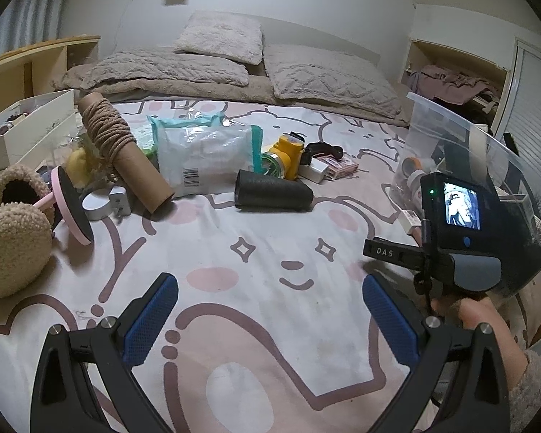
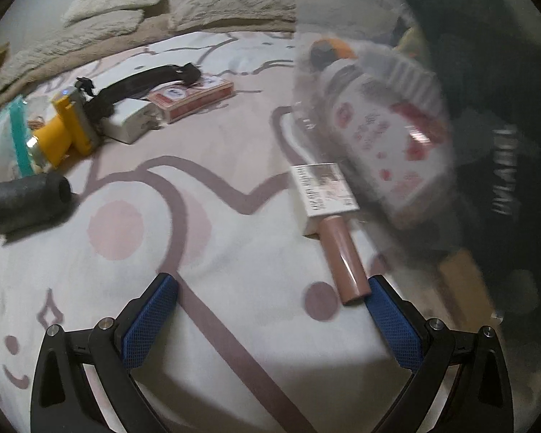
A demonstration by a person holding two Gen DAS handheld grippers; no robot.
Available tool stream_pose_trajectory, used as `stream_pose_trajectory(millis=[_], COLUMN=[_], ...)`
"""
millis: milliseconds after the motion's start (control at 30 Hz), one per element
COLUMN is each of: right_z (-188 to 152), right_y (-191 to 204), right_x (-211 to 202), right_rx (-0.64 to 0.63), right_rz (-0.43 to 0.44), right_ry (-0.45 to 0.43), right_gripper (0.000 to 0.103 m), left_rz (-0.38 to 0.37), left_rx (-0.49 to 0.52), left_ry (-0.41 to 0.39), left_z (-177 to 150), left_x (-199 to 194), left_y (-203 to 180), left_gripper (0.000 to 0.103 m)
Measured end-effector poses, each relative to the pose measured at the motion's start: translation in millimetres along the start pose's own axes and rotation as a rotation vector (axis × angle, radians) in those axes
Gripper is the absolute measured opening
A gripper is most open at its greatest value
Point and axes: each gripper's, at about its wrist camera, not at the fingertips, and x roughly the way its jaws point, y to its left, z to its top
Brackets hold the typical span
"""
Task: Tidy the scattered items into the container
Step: 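Approach the black foam roller with the left gripper while the right gripper approaches the UV gel polish, then close the left gripper on the black foam roller end and lift it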
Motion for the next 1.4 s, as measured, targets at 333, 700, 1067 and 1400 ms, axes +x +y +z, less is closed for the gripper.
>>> stream_pose_trajectory(millis=[333, 700, 1067, 1400], right_z=[-0.6, -3.8, -4.8, -7.2], right_y=[0.2, -6.5, -3.5, -4.5], right_x=[1.2, 0.4, 1.2, -0.6], right_rx=[-0.006, 0.031, 0.020, 0.025], right_rz=[0.130, 0.194, 0.185, 0.188], right_ry=[-0.035, -0.078, -0.098, -0.111], right_gripper=[0.103, 0.097, 0.097, 0.095], left_rz=[0.045, 0.052, -0.040, -0.107], left_rx=[0.080, 0.247, 0.157, 0.145], left_ry=[0.003, 0.068, 0.120, 0.133], left_z=[13.5, 39.8, 68.7, 74.3], left_x=[19.8, 83.7, 137.8, 170.3], left_y=[-7.2, -25.1, 4.3, 6.7], left_gripper=[0.103, 0.103, 0.101, 0.056])
